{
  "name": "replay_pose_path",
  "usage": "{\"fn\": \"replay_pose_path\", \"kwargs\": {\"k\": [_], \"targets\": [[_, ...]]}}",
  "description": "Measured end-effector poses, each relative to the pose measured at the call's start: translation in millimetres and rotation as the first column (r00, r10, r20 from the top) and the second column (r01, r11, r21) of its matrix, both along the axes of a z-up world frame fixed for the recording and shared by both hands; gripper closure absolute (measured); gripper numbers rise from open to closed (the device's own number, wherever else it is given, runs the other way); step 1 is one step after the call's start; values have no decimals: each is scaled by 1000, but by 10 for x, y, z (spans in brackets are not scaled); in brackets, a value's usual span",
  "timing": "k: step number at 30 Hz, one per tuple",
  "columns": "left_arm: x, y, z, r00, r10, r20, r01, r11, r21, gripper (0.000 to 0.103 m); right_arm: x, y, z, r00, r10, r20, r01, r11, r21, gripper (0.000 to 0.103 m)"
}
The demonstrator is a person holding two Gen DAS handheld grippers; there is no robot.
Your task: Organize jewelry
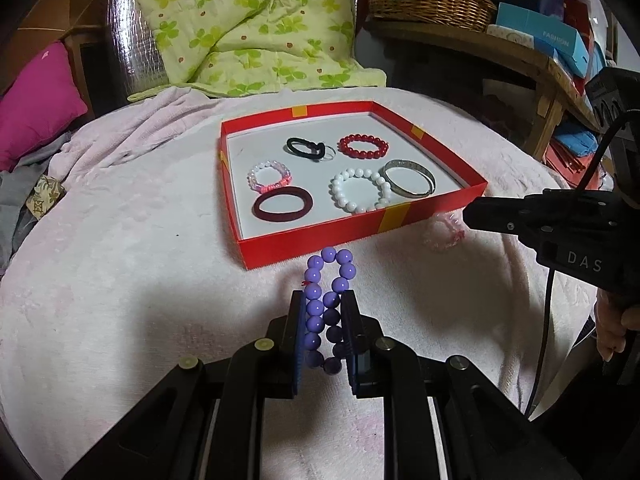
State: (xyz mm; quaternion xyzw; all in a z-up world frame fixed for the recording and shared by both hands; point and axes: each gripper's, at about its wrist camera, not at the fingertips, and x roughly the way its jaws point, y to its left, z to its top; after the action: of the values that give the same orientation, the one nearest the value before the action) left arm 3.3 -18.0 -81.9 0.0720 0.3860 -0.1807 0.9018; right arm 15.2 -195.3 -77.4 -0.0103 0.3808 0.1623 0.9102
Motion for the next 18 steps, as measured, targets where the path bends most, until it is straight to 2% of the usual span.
{"fn": "replay_pose_path", "kwargs": {"k": [8,18], "targets": [[-23,33,38,1000,3,8,-3,1000,-10,85,-40,-46,24,1000,6,11,-6,1000,5,93],[8,118,51,999,33,5,-33,999,-21,85,-37,-353,-84,999,-35,-29,35,999,-3,93]]}}
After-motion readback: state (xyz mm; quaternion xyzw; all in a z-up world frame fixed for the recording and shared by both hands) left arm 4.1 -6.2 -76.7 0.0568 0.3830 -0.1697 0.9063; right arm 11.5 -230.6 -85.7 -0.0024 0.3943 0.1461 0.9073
